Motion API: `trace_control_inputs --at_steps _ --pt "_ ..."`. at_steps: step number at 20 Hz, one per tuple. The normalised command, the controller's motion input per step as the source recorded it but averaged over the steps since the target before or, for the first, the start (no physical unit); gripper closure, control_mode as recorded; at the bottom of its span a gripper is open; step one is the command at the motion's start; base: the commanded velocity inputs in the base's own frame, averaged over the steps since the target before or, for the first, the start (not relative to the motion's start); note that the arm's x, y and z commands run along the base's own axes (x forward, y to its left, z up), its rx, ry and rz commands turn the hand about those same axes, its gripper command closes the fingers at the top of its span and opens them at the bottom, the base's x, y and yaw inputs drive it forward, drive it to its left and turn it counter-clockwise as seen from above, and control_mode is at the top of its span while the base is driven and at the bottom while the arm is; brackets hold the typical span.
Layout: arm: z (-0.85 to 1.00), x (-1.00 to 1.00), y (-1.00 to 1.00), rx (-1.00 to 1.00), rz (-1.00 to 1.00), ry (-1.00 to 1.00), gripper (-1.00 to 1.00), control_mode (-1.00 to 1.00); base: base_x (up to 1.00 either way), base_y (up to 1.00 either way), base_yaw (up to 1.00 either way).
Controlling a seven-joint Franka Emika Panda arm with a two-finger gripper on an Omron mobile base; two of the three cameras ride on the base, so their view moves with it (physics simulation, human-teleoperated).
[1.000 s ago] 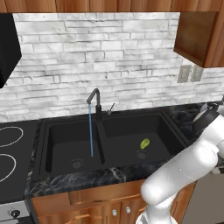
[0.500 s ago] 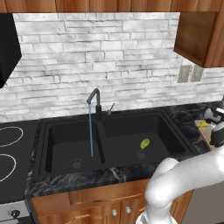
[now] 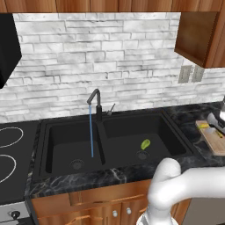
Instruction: Pick the mango, banana from the sink and place them on the cutting board to airdry. Then turn off the sink faucet.
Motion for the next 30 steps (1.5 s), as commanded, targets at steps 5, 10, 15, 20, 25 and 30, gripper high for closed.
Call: trace_control_inputs --at_steps 5,10,15,20,25,30 --pt "-0.23 0.2 0.0 0.0 0.02 0.01 1.0 -1.0 0.0 0.0 0.0" --pt "-0.23 0.16 -0.09 0.0 0.02 0.0 1.0 -1.0 0.0 0.0 0.0" --pt "-0.25 0.19 -0.1 0.0 0.02 0.0 1.0 -1.0 0.0 0.0 0.0" --pt "-0.3 0.21 -0.02 0.0 0.02 0.02 -1.0 -1.0 0.0 0.0 0.0" --pt "-0.15 0.03 -0.01 0.0 0.02 0.0 -1.0 -1.0 0.0 0.0 0.0" --pt "-0.02 0.0 -0.04 0.0 0.01 0.0 -1.0 -1.0 0.0 0.0 0.0"
